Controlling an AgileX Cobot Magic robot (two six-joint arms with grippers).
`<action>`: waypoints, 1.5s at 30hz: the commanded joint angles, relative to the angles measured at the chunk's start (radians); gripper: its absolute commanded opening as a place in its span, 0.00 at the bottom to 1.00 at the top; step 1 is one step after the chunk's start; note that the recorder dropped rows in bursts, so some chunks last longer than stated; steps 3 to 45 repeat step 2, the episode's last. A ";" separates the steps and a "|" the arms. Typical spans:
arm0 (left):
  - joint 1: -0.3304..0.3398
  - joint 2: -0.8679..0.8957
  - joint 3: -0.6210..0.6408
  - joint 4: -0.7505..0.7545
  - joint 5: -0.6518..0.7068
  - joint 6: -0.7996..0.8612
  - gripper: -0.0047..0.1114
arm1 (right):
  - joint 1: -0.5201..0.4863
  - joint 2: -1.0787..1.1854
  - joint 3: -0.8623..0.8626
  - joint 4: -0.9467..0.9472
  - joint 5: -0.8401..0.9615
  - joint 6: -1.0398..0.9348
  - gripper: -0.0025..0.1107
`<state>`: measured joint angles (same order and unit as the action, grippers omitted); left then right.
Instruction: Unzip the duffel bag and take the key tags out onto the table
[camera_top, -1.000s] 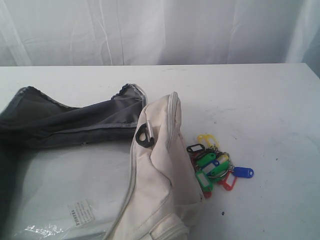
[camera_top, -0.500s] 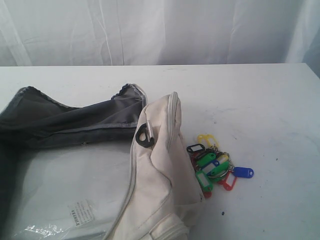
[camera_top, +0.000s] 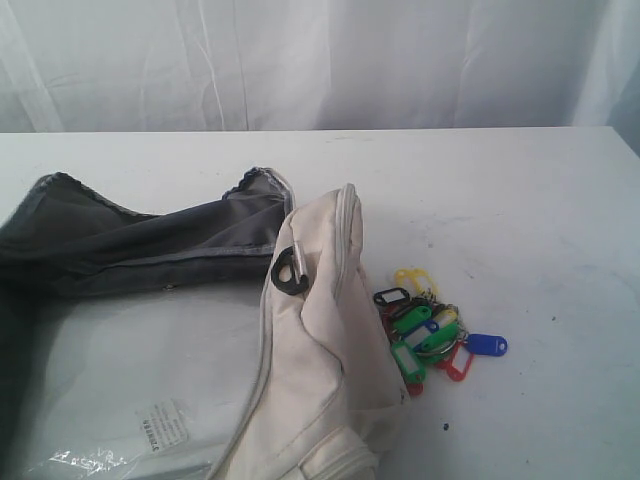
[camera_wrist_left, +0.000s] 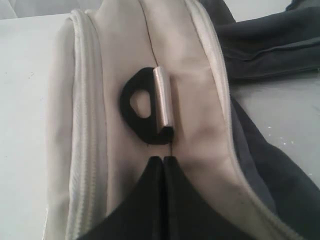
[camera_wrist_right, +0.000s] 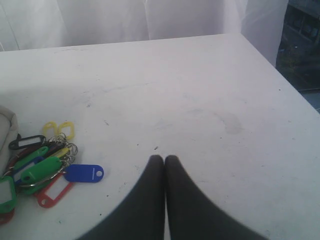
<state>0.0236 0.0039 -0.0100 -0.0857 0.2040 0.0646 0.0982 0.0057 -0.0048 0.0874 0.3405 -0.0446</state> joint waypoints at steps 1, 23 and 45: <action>0.006 -0.004 0.010 -0.010 0.027 -0.004 0.04 | -0.009 -0.006 0.005 -0.006 -0.002 0.004 0.02; 0.006 -0.004 0.010 -0.010 0.027 -0.004 0.04 | -0.009 -0.006 0.005 -0.006 -0.002 0.004 0.02; 0.006 -0.004 0.010 -0.010 0.027 -0.004 0.04 | -0.009 -0.006 0.005 -0.006 -0.002 0.004 0.02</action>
